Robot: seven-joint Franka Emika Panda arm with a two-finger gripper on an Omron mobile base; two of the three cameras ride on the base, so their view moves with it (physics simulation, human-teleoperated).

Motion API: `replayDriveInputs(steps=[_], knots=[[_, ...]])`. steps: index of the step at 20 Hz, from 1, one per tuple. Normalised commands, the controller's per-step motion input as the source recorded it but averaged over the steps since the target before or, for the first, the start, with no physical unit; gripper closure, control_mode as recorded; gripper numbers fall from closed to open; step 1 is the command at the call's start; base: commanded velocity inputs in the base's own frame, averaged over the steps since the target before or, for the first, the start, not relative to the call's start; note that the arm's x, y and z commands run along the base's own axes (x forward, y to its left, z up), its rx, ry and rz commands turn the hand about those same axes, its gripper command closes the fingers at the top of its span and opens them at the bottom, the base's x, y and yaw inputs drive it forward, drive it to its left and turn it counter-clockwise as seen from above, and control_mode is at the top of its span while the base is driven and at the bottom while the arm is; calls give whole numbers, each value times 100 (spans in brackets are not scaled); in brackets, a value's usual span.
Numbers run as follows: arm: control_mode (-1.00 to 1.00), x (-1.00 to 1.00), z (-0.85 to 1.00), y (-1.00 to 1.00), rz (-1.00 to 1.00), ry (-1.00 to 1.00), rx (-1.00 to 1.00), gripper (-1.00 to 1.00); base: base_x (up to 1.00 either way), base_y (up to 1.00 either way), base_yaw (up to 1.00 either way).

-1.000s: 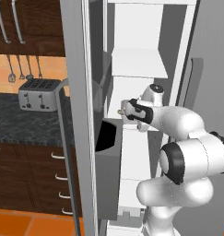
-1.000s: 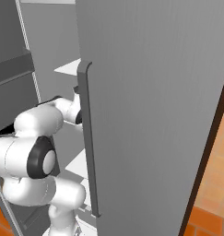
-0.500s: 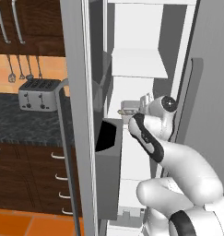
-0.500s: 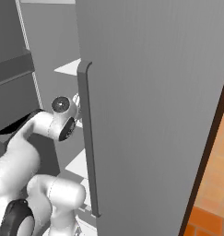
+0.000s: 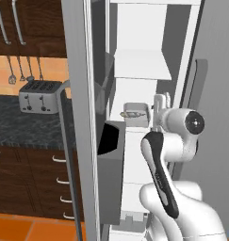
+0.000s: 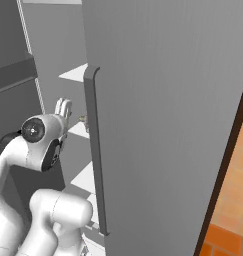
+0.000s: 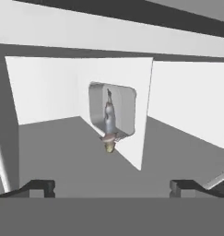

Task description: Take the meat container that has the fish and place it on the second highest rack of the freezer. Then take the vegetable container that has the lime and potato and place it on the highest rack of the freezer.

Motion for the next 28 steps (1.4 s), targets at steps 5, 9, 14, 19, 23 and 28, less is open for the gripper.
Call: replayDriveInputs(steps=[5, 9, 14, 19, 23, 28], knots=[[-100, -100, 69, 0, 0, -2, -2, -100, 0, 0, 0], [-100, -100, 8, 0, 0, 0, 0, -100, 0, 0, 0], [-100, -80, -53, 0, 0, 8, -3, -100, 0, 0, 0], [-100, -25, -45, 3, 4, 3, -5, -100, 0, 0, 0], [100, -24, -15, -16, 5, 0, 0, -100, -34, -28, 13], [100, 0, 0, 0, 0, 0, 0, -100, -94, -25, 47]])
